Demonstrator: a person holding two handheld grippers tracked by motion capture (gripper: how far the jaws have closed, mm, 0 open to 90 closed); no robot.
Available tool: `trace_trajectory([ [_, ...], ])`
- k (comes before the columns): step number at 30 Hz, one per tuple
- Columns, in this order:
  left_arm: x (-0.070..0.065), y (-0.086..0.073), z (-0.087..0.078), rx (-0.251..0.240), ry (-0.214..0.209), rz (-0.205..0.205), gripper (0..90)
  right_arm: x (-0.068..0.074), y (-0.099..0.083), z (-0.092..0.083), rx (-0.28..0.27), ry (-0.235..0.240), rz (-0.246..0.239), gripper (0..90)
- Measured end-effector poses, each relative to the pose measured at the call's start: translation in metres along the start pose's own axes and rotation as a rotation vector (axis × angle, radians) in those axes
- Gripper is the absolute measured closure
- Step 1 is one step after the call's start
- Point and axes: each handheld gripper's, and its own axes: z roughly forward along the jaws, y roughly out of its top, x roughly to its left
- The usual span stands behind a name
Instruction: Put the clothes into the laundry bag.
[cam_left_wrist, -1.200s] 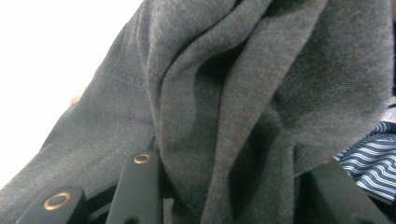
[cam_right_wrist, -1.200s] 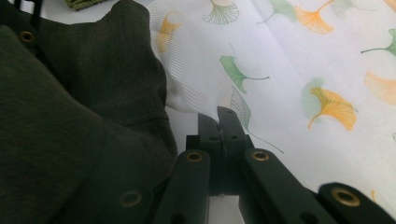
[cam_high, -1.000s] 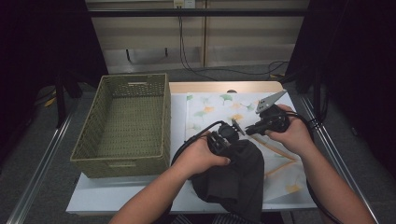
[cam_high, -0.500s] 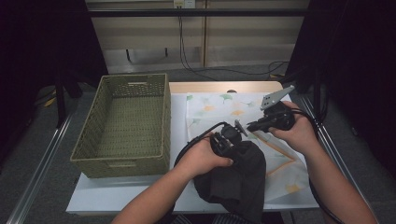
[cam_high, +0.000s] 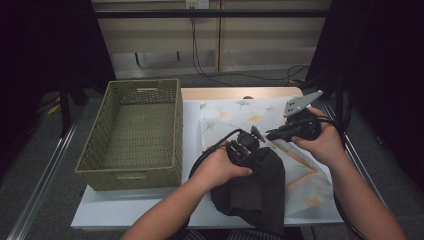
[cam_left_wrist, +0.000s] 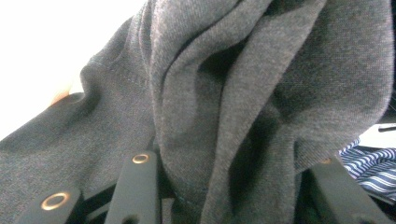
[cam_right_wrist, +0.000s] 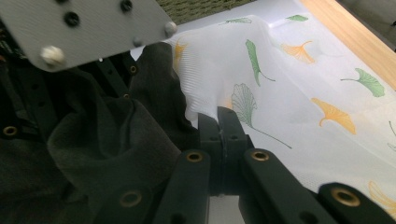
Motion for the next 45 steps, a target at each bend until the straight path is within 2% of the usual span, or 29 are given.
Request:
trace_trajectory([
  [2,0.000,0.001,-0.001,-0.017,0.009,0.001,57.5,0.001,0.000,-0.002,-0.007,0.001,0.005,90.0],
  [6,0.003,0.004,-0.006,-0.059,0.033,-0.025,57.5,0.006,-0.001,-0.007,-0.024,0.007,0.005,90.0],
  [9,0.005,0.007,-0.007,-0.067,0.046,-0.037,57.5,0.010,0.001,-0.011,-0.034,0.004,0.002,90.0],
  [10,0.006,0.009,-0.007,-0.056,0.047,-0.039,57.5,0.010,0.001,-0.013,-0.038,0.005,-0.003,90.0],
  [15,0.006,0.014,-0.006,-0.078,0.062,-0.055,57.5,0.012,0.001,-0.018,-0.055,-0.005,-0.001,90.0],
  [20,0.007,0.018,-0.008,-0.055,0.060,-0.053,57.4,0.013,0.002,-0.024,-0.082,-0.004,0.008,90.0],
  [23,0.005,0.020,-0.008,-0.060,0.071,-0.064,57.4,0.014,0.005,-0.027,-0.094,-0.004,0.002,90.0],
  [28,0.013,0.018,-0.007,-0.066,0.067,-0.080,57.3,0.019,0.008,-0.028,-0.089,0.000,-0.007,90.0],
  [33,0.021,0.016,-0.010,-0.122,0.082,-0.143,57.3,0.023,0.008,-0.027,-0.077,0.010,-0.024,90.0],
  [37,0.023,0.016,-0.016,-0.171,0.114,-0.139,57.4,0.026,0.008,-0.026,-0.080,0.016,-0.034,90.0],
  [39,0.022,0.017,-0.018,-0.191,0.121,-0.153,57.4,0.026,0.008,-0.027,-0.088,0.023,-0.031,90.0],
  [41,0.024,0.017,-0.019,-0.186,0.116,-0.154,57.4,0.026,0.008,-0.026,-0.086,0.028,-0.031,90.0],
  [45,0.022,0.017,-0.025,-0.212,0.125,-0.157,57.7,0.028,0.009,-0.026,-0.086,0.025,-0.040,90.0],
])
